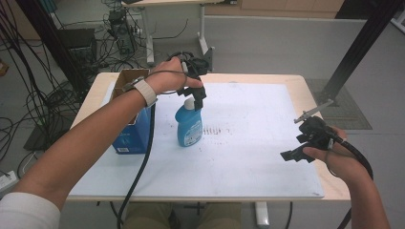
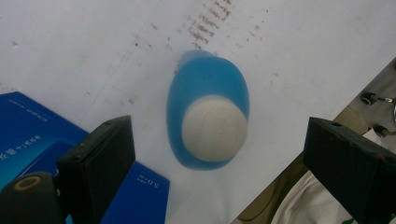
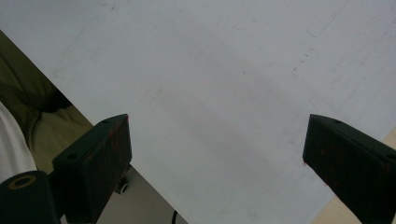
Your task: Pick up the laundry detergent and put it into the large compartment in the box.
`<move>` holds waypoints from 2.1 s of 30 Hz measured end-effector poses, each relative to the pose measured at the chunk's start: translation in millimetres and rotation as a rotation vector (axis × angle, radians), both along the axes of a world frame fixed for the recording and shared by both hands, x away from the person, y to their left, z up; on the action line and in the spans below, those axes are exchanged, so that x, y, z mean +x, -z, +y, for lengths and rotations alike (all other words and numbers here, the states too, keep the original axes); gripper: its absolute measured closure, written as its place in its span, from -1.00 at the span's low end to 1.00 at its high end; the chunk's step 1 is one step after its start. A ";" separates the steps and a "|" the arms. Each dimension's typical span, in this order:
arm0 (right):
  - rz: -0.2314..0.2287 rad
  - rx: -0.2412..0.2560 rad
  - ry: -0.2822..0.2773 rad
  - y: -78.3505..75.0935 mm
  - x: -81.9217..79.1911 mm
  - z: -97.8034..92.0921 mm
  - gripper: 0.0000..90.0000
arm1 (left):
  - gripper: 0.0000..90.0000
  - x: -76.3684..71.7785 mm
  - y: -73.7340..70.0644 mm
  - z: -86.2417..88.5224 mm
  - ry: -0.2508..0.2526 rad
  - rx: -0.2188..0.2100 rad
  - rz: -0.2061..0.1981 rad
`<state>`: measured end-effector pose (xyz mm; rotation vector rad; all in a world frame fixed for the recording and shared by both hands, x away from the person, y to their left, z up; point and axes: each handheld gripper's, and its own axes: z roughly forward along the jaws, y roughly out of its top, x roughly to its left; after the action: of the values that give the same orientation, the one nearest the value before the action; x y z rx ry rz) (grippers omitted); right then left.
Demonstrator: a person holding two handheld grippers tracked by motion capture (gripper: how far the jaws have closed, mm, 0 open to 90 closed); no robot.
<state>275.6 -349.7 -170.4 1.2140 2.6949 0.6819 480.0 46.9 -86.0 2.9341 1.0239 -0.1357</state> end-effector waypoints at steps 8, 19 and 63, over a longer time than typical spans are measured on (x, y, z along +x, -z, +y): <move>0.001 -0.001 0.001 0.2 0.4 0.1 -0.83 | -0.78 0.4 0.6 0.1 0.001 -0.002 -0.001; 0.002 -0.001 0.001 0.1 0.7 0.3 -0.82 | -0.78 0.5 0.9 0.0 0.004 -0.002 0.000; 0.004 0.000 0.004 1.5 1.2 -1.2 -0.83 | -0.78 -0.8 1.3 2.5 0.000 -0.014 -0.013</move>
<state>276.8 -350.8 -172.0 1.2215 2.6946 0.6797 479.2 49.4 -87.3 2.9184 1.0173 -0.1235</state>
